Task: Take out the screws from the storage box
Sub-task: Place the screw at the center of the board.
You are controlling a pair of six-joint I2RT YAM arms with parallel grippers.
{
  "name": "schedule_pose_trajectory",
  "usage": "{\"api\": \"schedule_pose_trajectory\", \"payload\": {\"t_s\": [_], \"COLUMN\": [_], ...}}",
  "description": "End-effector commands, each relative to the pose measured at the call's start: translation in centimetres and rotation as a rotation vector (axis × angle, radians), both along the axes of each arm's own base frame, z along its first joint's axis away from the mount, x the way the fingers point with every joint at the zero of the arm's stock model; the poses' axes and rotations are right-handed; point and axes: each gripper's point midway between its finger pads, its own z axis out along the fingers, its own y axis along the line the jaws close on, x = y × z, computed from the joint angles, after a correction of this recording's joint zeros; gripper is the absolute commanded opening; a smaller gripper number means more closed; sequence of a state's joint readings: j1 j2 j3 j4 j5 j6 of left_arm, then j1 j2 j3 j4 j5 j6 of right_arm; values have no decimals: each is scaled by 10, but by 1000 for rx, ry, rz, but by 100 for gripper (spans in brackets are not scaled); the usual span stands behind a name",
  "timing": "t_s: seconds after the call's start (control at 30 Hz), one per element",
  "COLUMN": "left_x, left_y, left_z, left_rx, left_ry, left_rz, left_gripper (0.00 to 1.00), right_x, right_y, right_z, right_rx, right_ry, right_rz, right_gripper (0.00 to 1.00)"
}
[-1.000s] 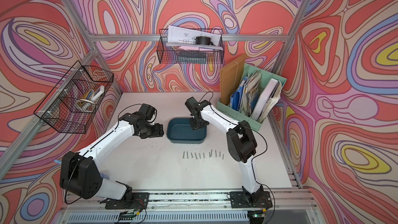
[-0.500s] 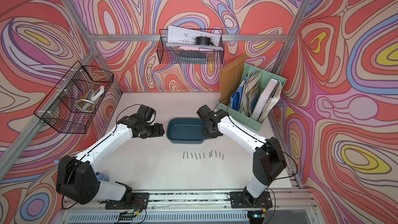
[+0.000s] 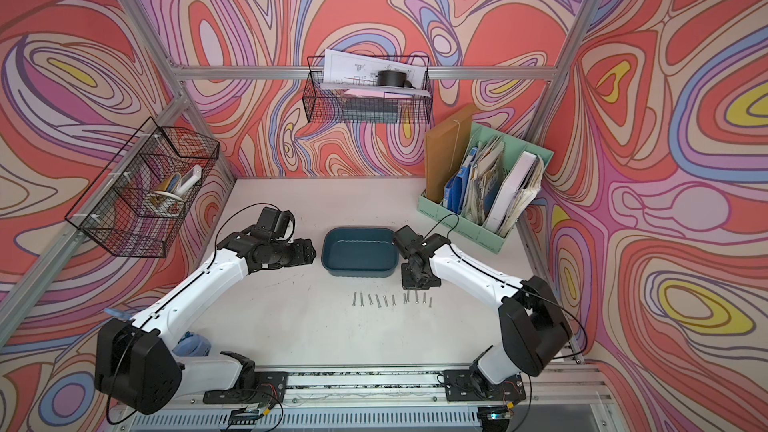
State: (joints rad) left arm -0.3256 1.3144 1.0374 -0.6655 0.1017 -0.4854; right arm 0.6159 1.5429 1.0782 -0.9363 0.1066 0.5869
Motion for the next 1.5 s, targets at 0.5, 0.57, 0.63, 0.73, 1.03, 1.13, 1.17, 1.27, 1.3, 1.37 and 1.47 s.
{"api": "schedule_pose_trajectory", "payload": {"t_s": [0.5,0.57,0.63,0.73,1.03,1.13,1.17,1.27,1.3,1.37,1.47], "left_x": [-4,-5,-5,-5,0,1,2,2,3,5,11], "left_y": [16,17,19,19,17,19,19,20,20,21,23], "left_z": [7,5,5,4,13,15,17,18,21,26,39], "left_rx": [3,4,10,13,-13,-8,-9,-10,-12,-13,-29], "left_ry": [-102,-104,-104,-108,-145,-159,-165,-174,-183,-203,-252], "left_rz": [76,80,86,87,101,111,113,118,121,125,154], "left_gripper": [79,80,80,80,82,82,83,83,84,87,98], "right_x": [-18,-18,-18,-17,-18,-16,-16,-16,-15,-9,7], "right_y": [9,8,7,7,7,8,8,6,6,9,13], "right_z": [-56,-57,-57,-57,-57,-53,-52,-47,-42,-23,16], "right_rx": [37,36,31,27,30,32,31,26,33,62,96], "right_ry": [124,124,124,125,123,112,109,104,88,34,-65], "right_rz": [-18,-18,-12,-7,-4,-4,-4,-5,-6,-6,-1], "right_gripper": [0,0,2,5,11,13,13,13,14,14,18]}}
